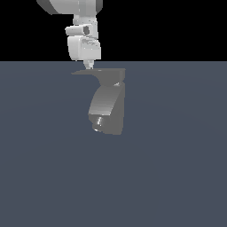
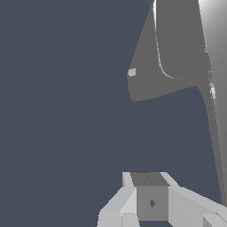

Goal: Turn on the faucet by rotating a designated handle.

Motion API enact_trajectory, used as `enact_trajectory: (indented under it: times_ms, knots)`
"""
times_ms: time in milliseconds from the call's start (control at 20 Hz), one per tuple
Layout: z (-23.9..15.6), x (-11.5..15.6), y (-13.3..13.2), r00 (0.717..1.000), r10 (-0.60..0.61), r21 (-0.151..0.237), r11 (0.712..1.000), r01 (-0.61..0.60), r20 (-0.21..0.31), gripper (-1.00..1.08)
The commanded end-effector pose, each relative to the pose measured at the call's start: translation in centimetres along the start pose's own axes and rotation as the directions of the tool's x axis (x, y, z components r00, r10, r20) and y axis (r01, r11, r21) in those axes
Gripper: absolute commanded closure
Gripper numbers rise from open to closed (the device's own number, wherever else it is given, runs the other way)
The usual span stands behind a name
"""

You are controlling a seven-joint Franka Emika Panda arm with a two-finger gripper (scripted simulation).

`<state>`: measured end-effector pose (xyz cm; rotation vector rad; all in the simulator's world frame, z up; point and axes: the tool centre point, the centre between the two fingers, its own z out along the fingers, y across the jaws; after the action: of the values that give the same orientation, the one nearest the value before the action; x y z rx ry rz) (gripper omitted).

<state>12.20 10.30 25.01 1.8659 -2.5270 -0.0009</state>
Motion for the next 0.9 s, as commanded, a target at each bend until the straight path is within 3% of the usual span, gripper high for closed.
enact_trajectory:
  times_ms: [0, 200, 850]
  knots:
    - [0.1, -0.1, -0.1, 1.000, 0.007, 0.001, 1.000, -0.007, 0.000, 1.08]
    - [0.1, -0.1, -0.1, 1.000, 0.006, 0.000, 1.000, -0.006, 0.000, 1.08]
    - [0.1, -0.3, 3.5, 1.000, 0.006, 0.000, 1.000, -0.006, 0.000, 1.08]
